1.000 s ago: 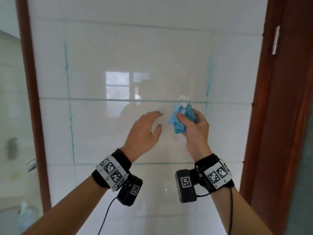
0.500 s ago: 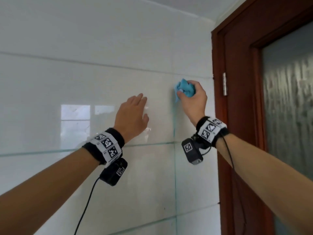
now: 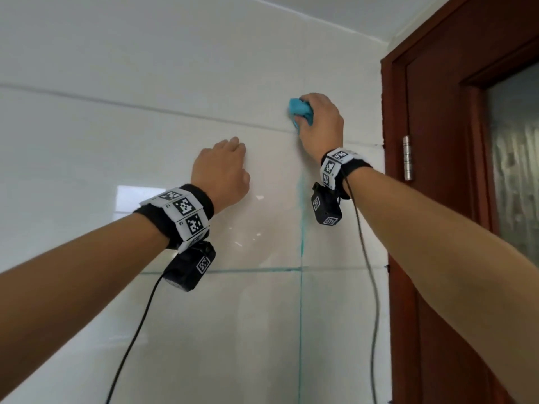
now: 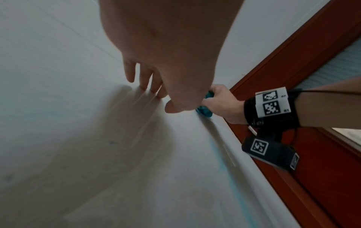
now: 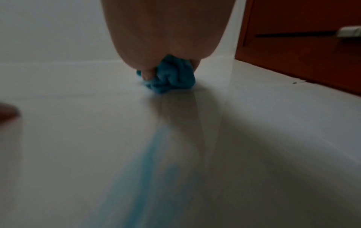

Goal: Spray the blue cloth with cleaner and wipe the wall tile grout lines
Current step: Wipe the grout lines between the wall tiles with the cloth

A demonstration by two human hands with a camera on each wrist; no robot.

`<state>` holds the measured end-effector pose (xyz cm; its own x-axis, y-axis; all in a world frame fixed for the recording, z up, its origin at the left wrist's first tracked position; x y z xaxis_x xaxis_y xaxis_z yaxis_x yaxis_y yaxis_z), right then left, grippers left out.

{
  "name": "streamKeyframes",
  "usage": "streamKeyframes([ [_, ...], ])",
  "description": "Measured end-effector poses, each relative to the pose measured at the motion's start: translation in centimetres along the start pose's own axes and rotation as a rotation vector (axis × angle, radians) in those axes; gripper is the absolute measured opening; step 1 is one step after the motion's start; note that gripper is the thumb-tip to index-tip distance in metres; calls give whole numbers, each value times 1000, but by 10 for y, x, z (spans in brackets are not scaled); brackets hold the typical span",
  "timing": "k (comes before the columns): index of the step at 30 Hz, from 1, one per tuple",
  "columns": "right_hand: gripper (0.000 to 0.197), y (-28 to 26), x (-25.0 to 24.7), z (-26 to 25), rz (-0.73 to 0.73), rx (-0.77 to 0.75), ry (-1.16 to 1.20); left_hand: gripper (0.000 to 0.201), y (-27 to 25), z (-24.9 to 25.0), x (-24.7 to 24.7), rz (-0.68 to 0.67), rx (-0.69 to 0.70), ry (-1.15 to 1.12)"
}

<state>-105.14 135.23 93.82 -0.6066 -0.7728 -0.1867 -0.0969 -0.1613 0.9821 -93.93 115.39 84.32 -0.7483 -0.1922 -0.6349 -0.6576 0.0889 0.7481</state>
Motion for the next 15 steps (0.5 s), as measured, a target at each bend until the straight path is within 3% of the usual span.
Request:
streamKeyframes([
  [2, 34, -10, 13, 9, 58, -59, -28, 30, -1, 2, 5, 5, -9, 54],
  [5, 38, -18, 22, 22, 89, -113, -16, 44, 0, 6, 17, 12, -25, 95],
  [8, 40, -18, 18, 29, 54, -163, -21, 64, 1, 10, 22, 12, -56, 126],
  [15, 42, -40, 13, 23, -34, -181, -45, 71, -3, 19, 31, 23, -114, 112],
])
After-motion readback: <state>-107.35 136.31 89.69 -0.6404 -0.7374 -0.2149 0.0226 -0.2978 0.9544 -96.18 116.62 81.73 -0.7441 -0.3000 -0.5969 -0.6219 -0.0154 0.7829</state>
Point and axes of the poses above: each hand's wrist, its own y-axis towards the middle knuckle, its own x-axis out of the palm, z = x × y, the point moved 1 cm from there along y, towards the middle knuckle, and after that the axes turned 13 degrees about -z, right-handed, at the moved point
